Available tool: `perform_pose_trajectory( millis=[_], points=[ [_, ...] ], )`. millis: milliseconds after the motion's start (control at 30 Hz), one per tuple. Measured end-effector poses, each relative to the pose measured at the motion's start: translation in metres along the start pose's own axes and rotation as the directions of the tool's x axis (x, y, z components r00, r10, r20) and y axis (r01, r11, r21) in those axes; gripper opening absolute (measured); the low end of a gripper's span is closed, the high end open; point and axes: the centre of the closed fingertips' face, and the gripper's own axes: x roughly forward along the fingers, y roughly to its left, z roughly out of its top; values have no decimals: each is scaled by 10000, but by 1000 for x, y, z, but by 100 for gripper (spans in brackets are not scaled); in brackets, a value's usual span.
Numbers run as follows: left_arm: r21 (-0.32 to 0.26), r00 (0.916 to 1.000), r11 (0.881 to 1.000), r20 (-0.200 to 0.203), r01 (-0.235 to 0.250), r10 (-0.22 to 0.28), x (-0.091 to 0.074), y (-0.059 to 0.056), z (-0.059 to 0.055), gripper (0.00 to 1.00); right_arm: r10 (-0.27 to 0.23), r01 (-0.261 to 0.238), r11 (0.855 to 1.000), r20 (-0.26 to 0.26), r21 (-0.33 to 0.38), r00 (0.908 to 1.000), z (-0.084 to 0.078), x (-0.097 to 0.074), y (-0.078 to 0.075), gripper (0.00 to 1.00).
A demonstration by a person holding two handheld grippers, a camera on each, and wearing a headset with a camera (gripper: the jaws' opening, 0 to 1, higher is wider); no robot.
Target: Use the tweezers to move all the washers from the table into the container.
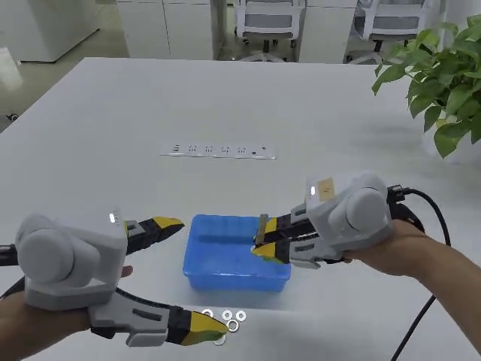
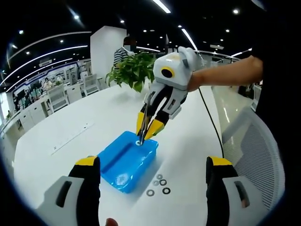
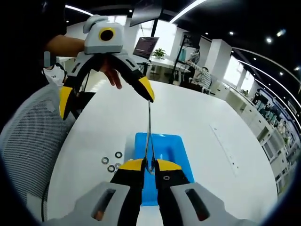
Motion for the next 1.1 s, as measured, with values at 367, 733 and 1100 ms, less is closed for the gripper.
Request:
perform_pose_trajectory(
  millis=[367, 733, 1100],
  points=[
    [18, 9999, 10000, 81, -63, 63, -1, 4, 4, 99, 21, -21, 10000, 0, 53, 10000, -11, 16, -11, 10],
    [46, 9999, 10000, 153, -80, 79, 5, 12, 10, 97, -462, 463, 9957, -38, 798, 9989, -26, 28, -28, 10],
    [84, 9998, 10000, 181, -15, 14, 22, 20, 13, 87, -411, 439, 9931, -276, 1091, 9988, -44, 42, -26, 10]
  ],
)
